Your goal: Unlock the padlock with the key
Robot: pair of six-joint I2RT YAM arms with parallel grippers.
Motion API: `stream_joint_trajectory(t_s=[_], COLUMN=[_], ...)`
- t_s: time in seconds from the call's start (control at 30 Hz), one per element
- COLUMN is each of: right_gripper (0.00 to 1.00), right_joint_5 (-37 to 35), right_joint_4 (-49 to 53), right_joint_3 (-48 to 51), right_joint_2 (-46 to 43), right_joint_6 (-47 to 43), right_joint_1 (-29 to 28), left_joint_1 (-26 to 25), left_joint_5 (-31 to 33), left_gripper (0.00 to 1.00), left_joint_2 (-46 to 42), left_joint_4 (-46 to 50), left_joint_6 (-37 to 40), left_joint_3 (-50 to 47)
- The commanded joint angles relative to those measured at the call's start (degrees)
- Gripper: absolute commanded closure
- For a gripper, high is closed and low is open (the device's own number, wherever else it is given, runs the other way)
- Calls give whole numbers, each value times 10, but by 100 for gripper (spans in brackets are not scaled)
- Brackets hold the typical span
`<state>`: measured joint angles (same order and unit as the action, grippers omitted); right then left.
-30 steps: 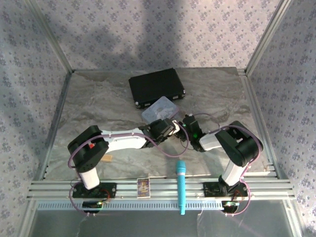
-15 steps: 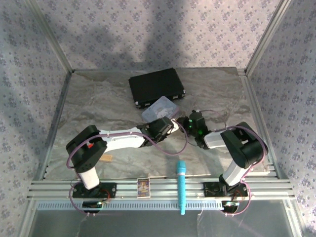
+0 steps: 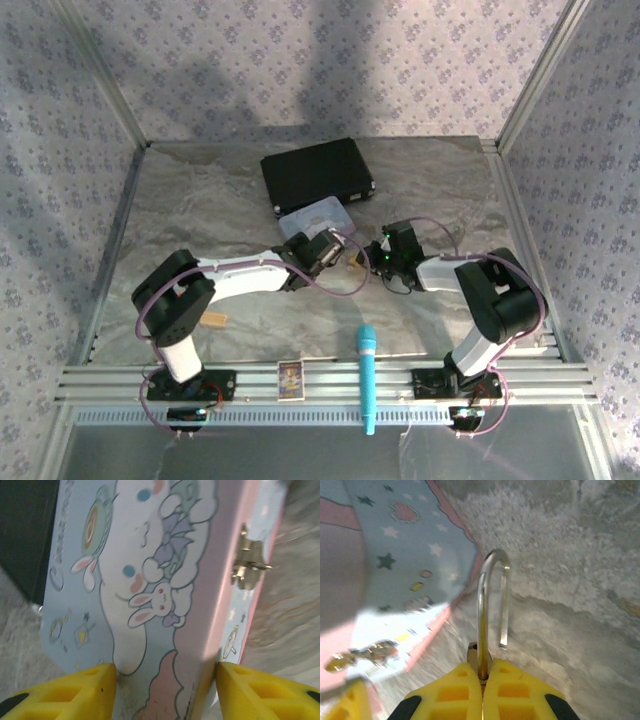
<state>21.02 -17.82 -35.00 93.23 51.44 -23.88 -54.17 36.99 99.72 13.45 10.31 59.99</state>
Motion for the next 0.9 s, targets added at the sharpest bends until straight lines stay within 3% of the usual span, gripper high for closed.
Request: stream_joint_trajectory(t_s=[0.0,0.13,0.27,0.47,0.63,0.8,0.87], right_gripper=[100,100,100,97,91,70,67], right_joint_5=[11,-16,-27,-123,-155,-159,-157], right_joint_4=[261,442,510,634,666,662,660], right_joint_3=[-33,-119,-157,-222,-239,-240,-244], right_joint_2=[0,39,64,82,96,93,95], right_joint_6=[-118,-217,-256,-306,-327,-332,-333], right_joint_1=[20,32,41,47,69,74,72], left_joint_1=[9,25,42,62,68,75,75], left_joint_5=[79,93,107,101,107,96,72], left_gripper=[41,34,33,32,31,29,27], left_joint_2=[-26,-39,-42,-52,-55,-77,-97], left_joint_4=[31,36,50,55,58,62,55], left_joint_6=[-48,-93,-151,-207,-217,-232,-232], left_joint_3=[14,11,7,-10,-14,-19,-24])
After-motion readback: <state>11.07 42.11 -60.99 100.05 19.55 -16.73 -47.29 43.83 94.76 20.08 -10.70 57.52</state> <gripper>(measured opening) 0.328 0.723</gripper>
